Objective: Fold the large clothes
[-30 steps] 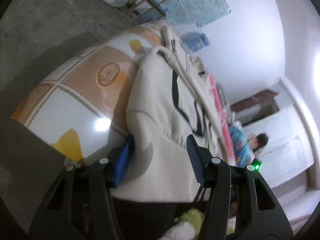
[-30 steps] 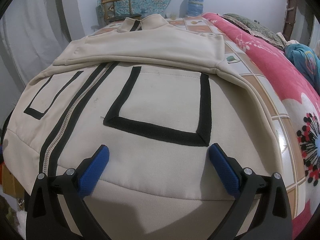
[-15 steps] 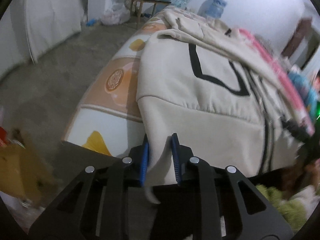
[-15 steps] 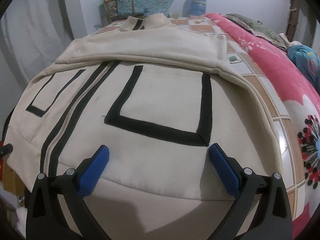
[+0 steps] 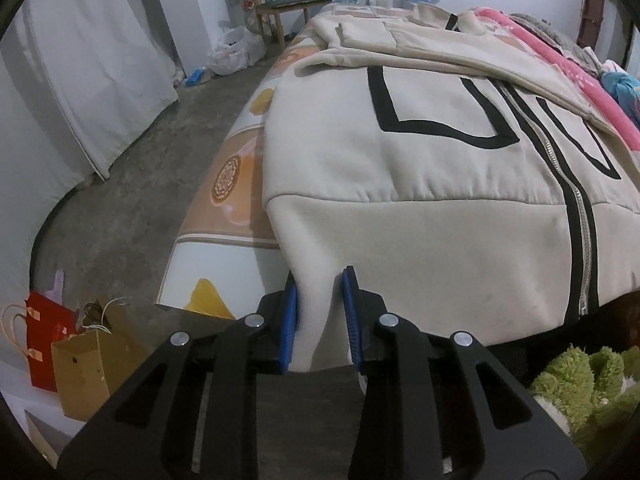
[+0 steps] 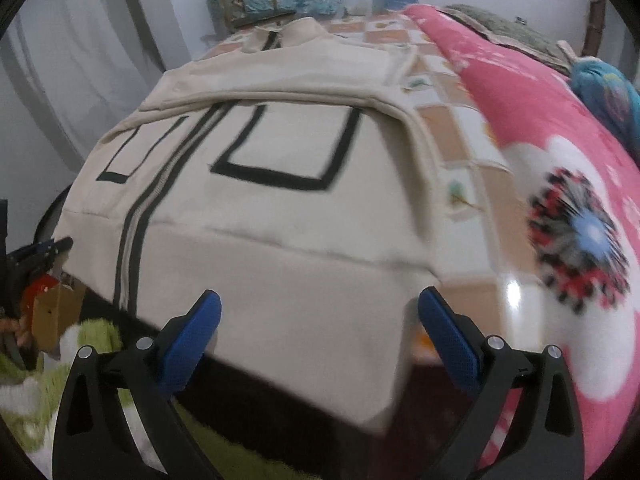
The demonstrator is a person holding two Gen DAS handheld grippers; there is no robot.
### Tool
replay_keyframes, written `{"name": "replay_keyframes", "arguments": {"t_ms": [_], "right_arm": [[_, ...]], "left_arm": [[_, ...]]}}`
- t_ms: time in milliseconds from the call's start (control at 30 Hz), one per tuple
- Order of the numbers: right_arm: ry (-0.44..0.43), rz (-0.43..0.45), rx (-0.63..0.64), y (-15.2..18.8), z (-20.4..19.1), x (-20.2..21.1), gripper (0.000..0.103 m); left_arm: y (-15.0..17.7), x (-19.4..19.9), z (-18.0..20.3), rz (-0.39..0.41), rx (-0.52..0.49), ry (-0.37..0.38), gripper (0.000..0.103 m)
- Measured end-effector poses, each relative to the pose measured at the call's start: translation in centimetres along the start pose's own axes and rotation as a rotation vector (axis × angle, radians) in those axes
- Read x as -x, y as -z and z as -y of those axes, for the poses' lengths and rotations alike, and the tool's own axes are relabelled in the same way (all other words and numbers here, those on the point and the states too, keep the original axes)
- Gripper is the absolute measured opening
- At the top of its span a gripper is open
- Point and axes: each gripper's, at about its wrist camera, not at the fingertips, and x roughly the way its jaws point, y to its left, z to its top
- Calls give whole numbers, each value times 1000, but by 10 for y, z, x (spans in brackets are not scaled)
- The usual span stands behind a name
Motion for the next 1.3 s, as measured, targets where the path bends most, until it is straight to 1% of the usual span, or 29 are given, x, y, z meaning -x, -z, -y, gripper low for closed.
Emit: {"name": "replay_keyframes", "arguments": {"t_ms": [100, 167, 267, 333, 433, 467, 500, 533, 567, 633, 700, 733, 867, 1000, 1133, 1233, 1300], "right_arm": [[11, -15, -70, 9, 15, 10, 87], [12, -28, -120, 15, 25, 11, 81], [9, -53, -165, 22, 33, 6, 70], [-2, -74, -182, 25, 34, -2, 59], [-21, -101, -195, 28, 34, -13, 44], [-25, -110, -200, 30, 34, -16, 42], [-32, -112, -202, 30, 34, -17, 37], [-45, -108, -201, 31, 31, -16, 31], [-43, -103, -189, 32, 29, -14, 28], [-17, -87, -151, 33, 22, -11, 16], [-4, -75, -131, 34, 18, -7, 9], [-3, -67, -126, 34, 17, -4, 8], [10, -25, -108, 35, 13, 13, 6], [-4, 5, -116, 37, 18, 29, 6], [-44, 28, -147, 39, 26, 45, 6], [-103, 65, -180, 37, 31, 54, 6], [-150, 87, -206, 31, 37, 55, 6]], "left_arm": [[-1, -1, 2, 2, -4, -5, 21], [0, 0, 2, 5, -5, -5, 21], [1, 1, 2, 6, -6, -3, 21], [2, 1, 2, 10, -7, -3, 21], [4, 4, 4, 27, -28, -12, 18], [4, 5, 6, 34, -44, -25, 15], [5, 7, 7, 43, -57, -38, 14], [6, 10, 10, 55, -74, -55, 9], [7, 12, 11, 65, -85, -66, 7], [9, 18, 14, 92, -99, -80, 5], [11, 24, 15, 109, -98, -82, 5], [12, 27, 14, 117, -96, -80, 5], [18, 43, 14, 137, -95, -47, 4], [29, 59, 9, 138, -87, 0, 4], [35, 77, 0, 137, -43, 92, 4], [33, 88, -8, 159, 4, 170, 4], [24, 90, -15, 176, 50, 221, 4]]}}
